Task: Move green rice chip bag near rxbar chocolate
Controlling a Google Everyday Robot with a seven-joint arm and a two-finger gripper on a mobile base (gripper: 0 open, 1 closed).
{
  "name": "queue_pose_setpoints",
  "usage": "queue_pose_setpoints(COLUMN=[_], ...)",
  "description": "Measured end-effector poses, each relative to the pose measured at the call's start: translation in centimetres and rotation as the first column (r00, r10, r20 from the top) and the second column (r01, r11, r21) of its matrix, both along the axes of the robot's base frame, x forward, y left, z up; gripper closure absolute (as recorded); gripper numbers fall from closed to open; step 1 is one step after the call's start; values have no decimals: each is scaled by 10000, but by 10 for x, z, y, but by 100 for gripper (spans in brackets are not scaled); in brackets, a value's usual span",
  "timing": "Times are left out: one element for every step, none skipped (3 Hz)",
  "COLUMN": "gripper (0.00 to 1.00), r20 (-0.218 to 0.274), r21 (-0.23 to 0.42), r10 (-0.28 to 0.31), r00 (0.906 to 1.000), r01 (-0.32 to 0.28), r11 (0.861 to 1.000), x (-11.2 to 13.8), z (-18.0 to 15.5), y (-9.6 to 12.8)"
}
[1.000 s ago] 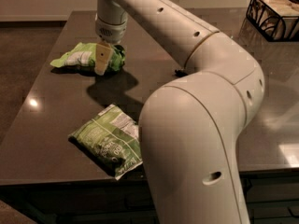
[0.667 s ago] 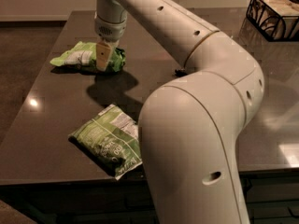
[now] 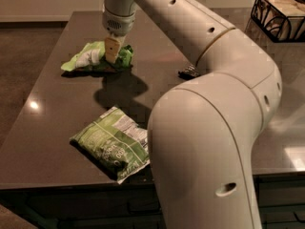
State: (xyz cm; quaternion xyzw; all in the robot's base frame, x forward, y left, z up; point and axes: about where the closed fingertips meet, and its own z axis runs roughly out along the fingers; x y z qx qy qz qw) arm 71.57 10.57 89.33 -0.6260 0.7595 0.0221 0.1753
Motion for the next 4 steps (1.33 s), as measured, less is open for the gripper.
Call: queue_pose_setpoints(gripper=[100, 100, 100, 100], r20=[324, 627, 863, 933], r21=[-310, -649, -939, -969], r10=[-288, -719, -1494, -2180], r00=[9991, 9954, 9850, 9715], r01=[298, 760, 1573, 2268], r11=[9991, 9950, 9831, 9691], x=[10, 22, 33, 37], z=[9, 15, 20, 22], y=[-32, -70, -124, -169])
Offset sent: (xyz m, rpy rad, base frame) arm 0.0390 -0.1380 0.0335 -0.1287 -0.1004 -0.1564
